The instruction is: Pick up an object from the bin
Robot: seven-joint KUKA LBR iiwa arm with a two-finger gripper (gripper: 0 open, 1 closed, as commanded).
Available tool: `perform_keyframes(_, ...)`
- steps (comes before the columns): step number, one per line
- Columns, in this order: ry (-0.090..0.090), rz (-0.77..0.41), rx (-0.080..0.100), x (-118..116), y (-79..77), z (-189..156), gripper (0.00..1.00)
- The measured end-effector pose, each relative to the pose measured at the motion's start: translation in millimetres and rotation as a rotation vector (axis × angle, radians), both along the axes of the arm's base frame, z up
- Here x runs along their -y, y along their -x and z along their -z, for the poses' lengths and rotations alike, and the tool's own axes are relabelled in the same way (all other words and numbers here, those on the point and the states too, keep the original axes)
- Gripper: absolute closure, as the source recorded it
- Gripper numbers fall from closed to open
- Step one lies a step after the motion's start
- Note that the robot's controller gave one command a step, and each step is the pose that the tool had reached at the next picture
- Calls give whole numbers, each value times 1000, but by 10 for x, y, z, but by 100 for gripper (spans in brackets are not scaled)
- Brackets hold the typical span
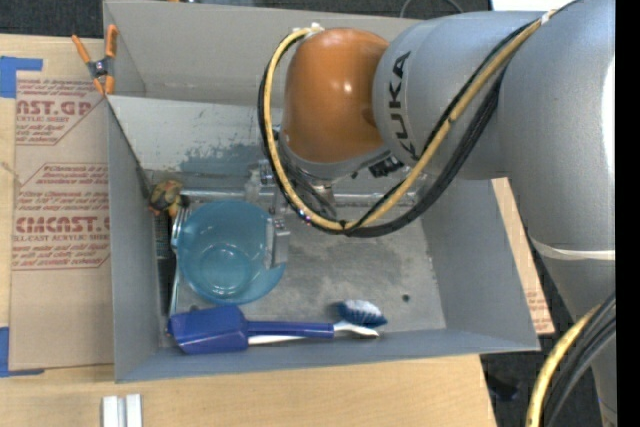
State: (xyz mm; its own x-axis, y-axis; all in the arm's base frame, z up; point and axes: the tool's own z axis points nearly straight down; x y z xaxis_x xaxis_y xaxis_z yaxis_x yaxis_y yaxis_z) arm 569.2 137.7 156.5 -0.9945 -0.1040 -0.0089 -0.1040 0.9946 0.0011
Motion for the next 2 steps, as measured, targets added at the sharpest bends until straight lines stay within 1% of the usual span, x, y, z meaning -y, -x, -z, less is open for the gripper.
perform_keyframes(1, -2, -142, 4, -572, -77, -273, 0)
perform_keyframes(2, 0, -81, 0, -590, -15, 85, 0)
